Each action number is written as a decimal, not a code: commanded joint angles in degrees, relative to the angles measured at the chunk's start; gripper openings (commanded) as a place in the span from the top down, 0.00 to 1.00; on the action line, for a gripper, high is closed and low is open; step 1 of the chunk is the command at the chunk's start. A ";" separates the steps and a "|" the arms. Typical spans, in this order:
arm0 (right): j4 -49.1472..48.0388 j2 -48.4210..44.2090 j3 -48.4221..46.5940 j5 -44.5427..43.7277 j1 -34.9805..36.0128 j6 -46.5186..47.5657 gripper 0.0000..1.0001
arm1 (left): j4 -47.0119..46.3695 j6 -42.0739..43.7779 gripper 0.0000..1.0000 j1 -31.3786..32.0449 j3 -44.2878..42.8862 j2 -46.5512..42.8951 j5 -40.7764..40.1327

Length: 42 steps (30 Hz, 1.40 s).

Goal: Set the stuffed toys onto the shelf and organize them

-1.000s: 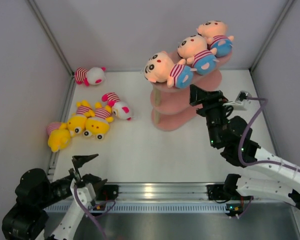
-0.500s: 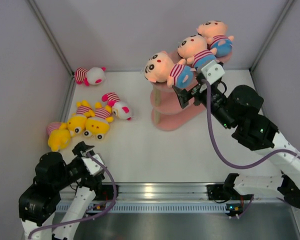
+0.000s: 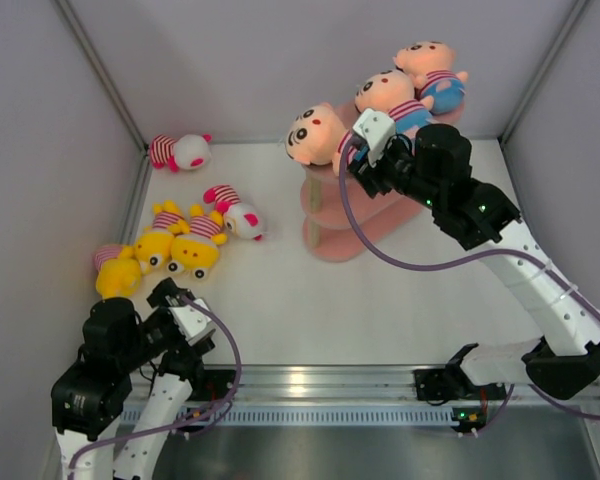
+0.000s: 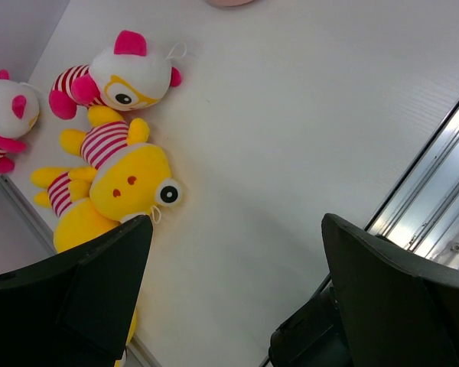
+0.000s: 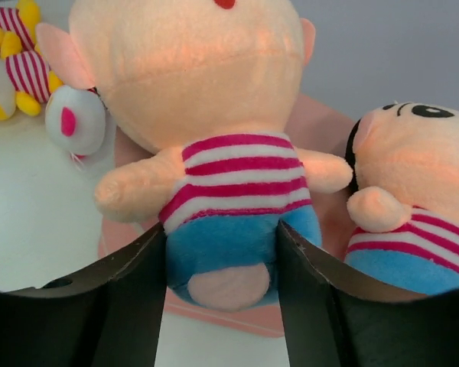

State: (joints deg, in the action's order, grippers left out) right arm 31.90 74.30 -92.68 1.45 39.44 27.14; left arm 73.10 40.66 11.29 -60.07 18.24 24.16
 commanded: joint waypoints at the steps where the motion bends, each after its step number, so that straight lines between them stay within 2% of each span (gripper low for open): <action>1: -3.06 -2.84 1.62 2.68 -1.29 -3.13 0.49 | -3.40 0.38 0.02 -0.48 0.75 0.66 0.36; 2: -4.29 -3.37 3.02 1.11 -1.56 -5.66 0.57 | -3.40 0.47 0.02 -0.48 0.83 0.66 0.45; 3: -7.35 -3.98 3.82 0.14 -1.56 -7.08 0.71 | -3.40 0.55 0.02 -0.48 0.84 0.66 0.53; 9: -12.12 -7.07 7.60 -3.82 -1.65 -14.12 0.98 | -4.01 0.47 0.02 -0.65 1.27 0.66 0.54; 18: -14.58 -7.15 9.27 -20.51 -1.39 -21.85 1.00 | -7.36 -1.55 0.02 -0.83 3.21 0.92 -2.37; 22: -16.43 -7.16 9.98 -25.43 0.54 -22.65 1.00 | -7.62 -1.64 0.02 -1.01 3.30 0.92 -1.93; 27: -13.71 -2.77 6.38 -29.05 3.36 -22.56 1.00 | -7.71 -1.47 0.02 -1.01 3.56 0.92 -1.93; 29: -13.44 -1.71 5.24 -29.58 4.41 -22.91 0.97 | -7.71 -1.47 0.02 -1.09 3.74 0.92 -1.93; 31: -13.01 -0.31 4.62 -29.84 5.38 -23.88 0.87 | -7.71 -1.47 0.02 -1.09 3.91 0.74 -2.01; 33: -12.30 1.01 3.48 -30.98 6.08 -24.67 0.70 | -7.71 -1.47 0.02 -1.18 4.00 0.66 -2.28; 34: -11.78 1.28 3.13 -31.33 6.52 -25.37 0.65 | -7.62 -1.38 0.02 -1.09 4.09 0.57 -2.37; 35: -11.51 1.46 2.69 -31.34 6.70 -25.81 0.54 | -7.62 -1.29 0.02 -1.09 4.09 0.48 -2.37; 38: -11.33 1.11 2.60 -29.93 7.84 -26.70 0.38 | -7.62 -1.20 0.02 -1.09 4.44 0.48 -2.45; 42: -9.67 0.67 0.76 -28.79 9.86 -28.54 0.34 | -7.80 -1.29 0.02 -1.09 4.70 0.39 -2.63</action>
State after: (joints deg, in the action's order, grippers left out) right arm 19.62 75.26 -88.97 -28.45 47.44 1.67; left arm 68.86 40.16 10.55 -55.81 18.26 21.98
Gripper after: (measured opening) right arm 0.657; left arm 0.984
